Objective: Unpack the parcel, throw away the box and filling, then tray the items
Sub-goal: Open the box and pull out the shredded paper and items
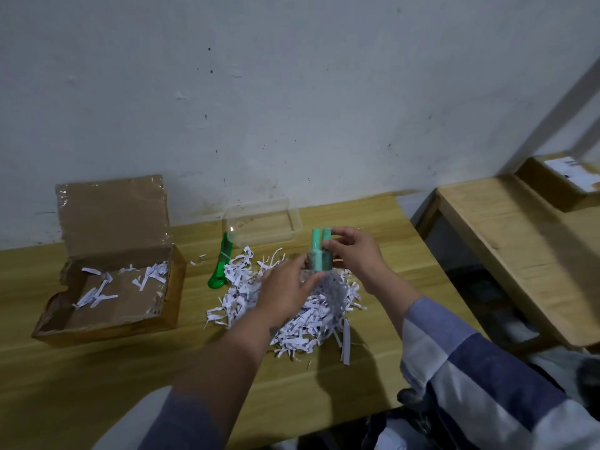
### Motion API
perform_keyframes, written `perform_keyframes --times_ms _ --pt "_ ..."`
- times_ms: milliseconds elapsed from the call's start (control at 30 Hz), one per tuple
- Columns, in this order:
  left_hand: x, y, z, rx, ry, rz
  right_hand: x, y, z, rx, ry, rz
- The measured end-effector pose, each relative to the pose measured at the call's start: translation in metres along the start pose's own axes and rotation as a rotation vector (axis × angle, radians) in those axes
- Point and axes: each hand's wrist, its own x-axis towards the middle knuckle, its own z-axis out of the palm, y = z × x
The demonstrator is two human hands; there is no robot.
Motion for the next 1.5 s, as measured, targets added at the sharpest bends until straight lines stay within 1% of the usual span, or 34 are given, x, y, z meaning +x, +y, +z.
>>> perform_keyframes --times_ms 100,167,233,367,467,600,833,900,967,1000,1033,1067,1133,1167,1200,1267,1300,1367,1433,1500 --pt "0.003 0.0 0.011 0.237 -0.13 0.023 0.011 0.016 -0.025 -0.104 0.128 0.045" --pt "0.002 -0.004 0.017 0.328 -0.195 0.037 0.017 0.026 -0.042 -0.212 0.218 0.071" --pt "0.001 -0.01 0.023 0.344 -0.232 0.041 0.023 0.034 -0.059 -0.313 0.29 0.093" --pt "0.0 -0.021 0.032 0.341 -0.221 0.053 0.038 0.041 -0.083 -0.452 0.398 0.184" --pt "0.001 -0.027 0.036 0.326 -0.197 0.049 0.05 0.044 -0.09 -0.501 0.403 0.242" --pt "0.001 -0.031 0.038 0.318 -0.187 0.047 0.06 0.049 -0.088 -0.566 0.361 0.3" --pt "-0.001 -0.033 0.031 0.315 -0.167 0.082 0.062 0.05 -0.086 -0.599 0.313 0.286" --pt "0.0 -0.033 0.025 0.335 -0.128 0.095 0.059 0.048 -0.083 -0.703 0.316 0.235" --pt "0.002 -0.034 0.017 0.331 -0.069 0.089 0.052 0.046 -0.075 -0.83 0.343 0.105" --pt "0.004 -0.036 0.013 0.333 -0.044 0.083 0.047 0.045 -0.068 -0.85 0.333 0.029" --pt "0.006 -0.037 0.008 0.345 -0.022 0.079 0.041 0.044 -0.06 -0.834 0.289 -0.047" --pt "0.009 -0.04 0.004 0.363 -0.013 0.066 0.035 0.042 -0.051 -0.798 0.211 -0.115" --pt "0.015 -0.046 -0.005 0.381 -0.041 0.005 0.02 0.039 -0.034 -0.767 0.0 -0.211" --pt "0.018 -0.05 -0.009 0.372 -0.077 -0.033 0.013 0.038 -0.027 -0.803 -0.114 -0.235" --pt "0.021 -0.054 -0.012 0.352 -0.121 -0.063 0.007 0.038 -0.02 -0.847 -0.226 -0.228" --pt "0.025 -0.061 -0.022 0.31 -0.204 -0.095 -0.004 0.042 -0.009 -0.934 -0.402 -0.151" --pt "0.026 -0.064 -0.027 0.306 -0.243 -0.108 -0.007 0.047 -0.004 -0.976 -0.457 -0.124" --pt "0.024 -0.07 -0.034 0.328 -0.318 -0.133 -0.009 0.059 0.003 -1.067 -0.509 -0.121" --pt "0.017 -0.075 -0.036 0.367 -0.352 -0.113 -0.009 0.072 0.008 -1.146 -0.516 -0.161" --pt "0.005 -0.079 -0.034 0.381 -0.392 -0.057 -0.008 0.081 0.01 -1.179 -0.499 -0.203"
